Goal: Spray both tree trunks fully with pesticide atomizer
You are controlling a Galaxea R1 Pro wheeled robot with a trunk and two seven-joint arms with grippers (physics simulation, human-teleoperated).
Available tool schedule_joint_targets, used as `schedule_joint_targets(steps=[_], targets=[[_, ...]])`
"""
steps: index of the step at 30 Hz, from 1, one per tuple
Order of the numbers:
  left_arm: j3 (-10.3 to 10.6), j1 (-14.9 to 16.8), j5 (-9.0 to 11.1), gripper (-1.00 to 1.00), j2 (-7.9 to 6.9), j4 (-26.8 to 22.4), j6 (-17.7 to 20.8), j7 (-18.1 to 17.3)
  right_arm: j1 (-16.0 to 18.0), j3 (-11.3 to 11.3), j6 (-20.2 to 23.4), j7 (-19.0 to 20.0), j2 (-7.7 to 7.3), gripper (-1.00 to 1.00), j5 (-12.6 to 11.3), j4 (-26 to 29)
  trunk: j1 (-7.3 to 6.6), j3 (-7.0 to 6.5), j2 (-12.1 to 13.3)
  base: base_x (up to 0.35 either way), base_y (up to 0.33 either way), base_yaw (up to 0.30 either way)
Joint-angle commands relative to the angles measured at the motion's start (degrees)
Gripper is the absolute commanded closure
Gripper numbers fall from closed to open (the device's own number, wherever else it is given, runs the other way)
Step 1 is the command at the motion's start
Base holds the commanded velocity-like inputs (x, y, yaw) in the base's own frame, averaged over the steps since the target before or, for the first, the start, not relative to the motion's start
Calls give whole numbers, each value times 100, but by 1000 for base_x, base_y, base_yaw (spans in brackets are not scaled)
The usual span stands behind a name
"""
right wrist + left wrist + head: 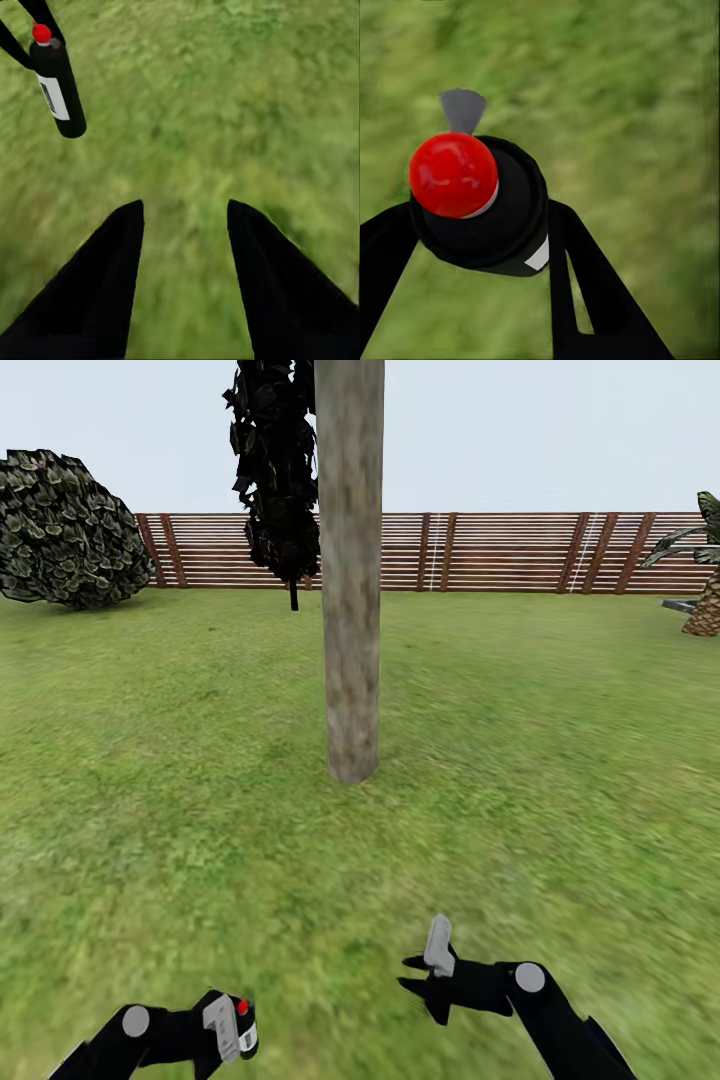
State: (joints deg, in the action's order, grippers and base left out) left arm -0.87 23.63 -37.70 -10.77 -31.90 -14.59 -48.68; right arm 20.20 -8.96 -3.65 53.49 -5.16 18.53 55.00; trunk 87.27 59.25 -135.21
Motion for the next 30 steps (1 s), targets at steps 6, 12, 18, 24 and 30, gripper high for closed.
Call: schedule_joint_targets(steps=[6, 12, 18, 24, 30], targets=[[511, 0, -96, 100, 211, 0, 71, -70, 2, -8, 3, 224, 46, 100, -2, 10, 0, 0, 0, 0, 0, 0], [886, 0, -102, 100, 490, -8, 123, -72, 3, -421, -4, 521, 100, 100, 9, 6, 0, 0, 0, 0, 0, 0], [1099, 1, -94, 100, 575, -190, 125, -78, 6, -754, 3, 514, 103, 100, 10, 10, 0, 0, 0, 0, 0, 0], [1177, 1, -96, 100, 688, -335, 123, -89, 7, -781, 5, 514, 189, 100, 24, 4, 0, 0, 0, 0, 0, 0], [1553, 8, -95, 100, 731, -381, 138, -89, 5, -782, 5, 506, 223, 100, 34, 3, 0, 0, 0, 0, 0, 0]])
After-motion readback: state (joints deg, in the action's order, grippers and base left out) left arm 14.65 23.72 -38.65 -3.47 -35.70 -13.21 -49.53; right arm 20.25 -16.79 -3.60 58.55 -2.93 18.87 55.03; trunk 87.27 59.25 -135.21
